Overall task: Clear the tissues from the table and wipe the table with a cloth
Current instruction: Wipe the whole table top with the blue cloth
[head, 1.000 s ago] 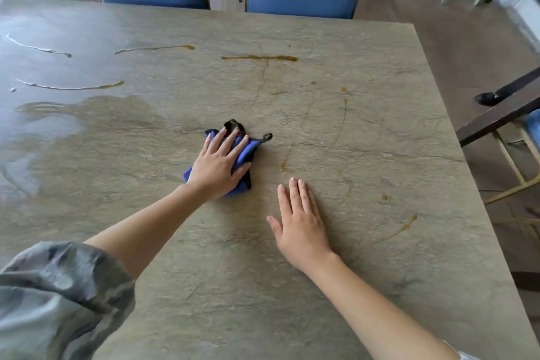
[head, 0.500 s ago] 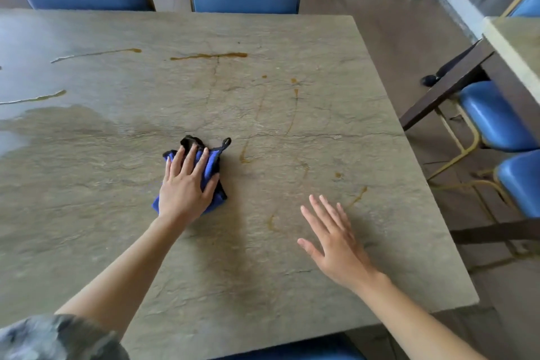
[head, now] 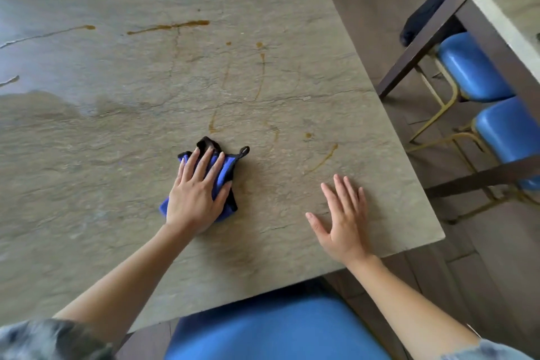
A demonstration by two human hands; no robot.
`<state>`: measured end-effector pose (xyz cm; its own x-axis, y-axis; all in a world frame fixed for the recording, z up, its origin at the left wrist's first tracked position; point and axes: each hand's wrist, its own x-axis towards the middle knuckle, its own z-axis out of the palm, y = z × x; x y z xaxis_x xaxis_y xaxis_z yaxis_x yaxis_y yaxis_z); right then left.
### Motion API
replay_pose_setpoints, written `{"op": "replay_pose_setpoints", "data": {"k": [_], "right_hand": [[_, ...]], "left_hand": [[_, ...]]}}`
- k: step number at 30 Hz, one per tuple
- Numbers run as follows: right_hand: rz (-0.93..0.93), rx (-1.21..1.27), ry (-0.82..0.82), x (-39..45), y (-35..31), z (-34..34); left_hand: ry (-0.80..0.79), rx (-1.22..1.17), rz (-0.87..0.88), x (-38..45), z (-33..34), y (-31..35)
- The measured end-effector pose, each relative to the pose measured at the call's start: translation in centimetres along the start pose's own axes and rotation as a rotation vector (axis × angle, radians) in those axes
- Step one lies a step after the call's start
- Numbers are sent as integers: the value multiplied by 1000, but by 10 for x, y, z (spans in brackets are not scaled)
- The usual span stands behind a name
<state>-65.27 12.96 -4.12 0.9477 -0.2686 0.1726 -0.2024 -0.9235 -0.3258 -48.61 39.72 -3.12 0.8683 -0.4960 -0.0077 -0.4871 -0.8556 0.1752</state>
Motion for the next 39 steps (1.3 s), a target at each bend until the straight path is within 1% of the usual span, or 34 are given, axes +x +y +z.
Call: {"op": "replay_pose_setpoints", "data": {"k": [2,3,4,6,8,9,10,11,14,15,16,18,20,22,23,24,25,28,29,30,31,35,37,39], "right_hand": [[15,-15,-10,-1,1,0],[13,-20,-16,-1,1,-1],[12,-24,-22,0,1,-1],[13,-28,-27,1,0,0],[13,-33,-32,1,1,0],[12,-39,-35,2,1,0],[11,-45,-37,2,2,0],[12,-50,-39,2,3,0],[11,-58,-43,0,4,0],[9,-60,-46,0,4,0],[7,-60,-49,0,4,-1],[4,-72,-45,1,4,-3],[14,-103,-33,1,3,-5],[38,-129,-13,0,3,-6],[48,-136,-6,0,3,-6],[54,-137,-2,-1,4,-6],[56,-135,-2,-1,4,-6],[52,-130,-10,-1,4,-5],[52,-125,-14,-1,4,-5],[53,-114,-18,0,5,-5],[55,-102,-21,0,5,-5],[78,-18,-32,1,4,-5],[75,104,-20,6,12,-5],[72,257,-22,19,27,-10]], "left_hand": [[28,8,-113,-4,2,16],[32,4,-134,-10,3,26],[23,3,-116,-19,5,36],[5,2,24,-40,10,52],[-8,-19,174,-43,10,51],[-3,-22,208,-36,10,46],[4,-19,199,-25,10,41],[15,-17,142,-13,9,37],[30,-29,-111,8,8,42],[36,-21,-153,4,9,51],[32,-7,-154,-4,10,62],[11,25,-61,-26,11,81],[-16,25,62,-38,13,86],[-30,-5,167,-24,12,77],[-34,-6,197,-13,13,71],[-26,-2,192,0,12,66],[-11,-4,143,13,12,65],[-1,-12,-118,45,11,75],[-9,-14,-178,47,11,81],[-13,-10,-198,46,11,88],[-16,-2,-170,40,12,93],[-75,18,179,3,15,103],[-78,7,309,11,16,95],[-67,26,391,30,18,87]]}}
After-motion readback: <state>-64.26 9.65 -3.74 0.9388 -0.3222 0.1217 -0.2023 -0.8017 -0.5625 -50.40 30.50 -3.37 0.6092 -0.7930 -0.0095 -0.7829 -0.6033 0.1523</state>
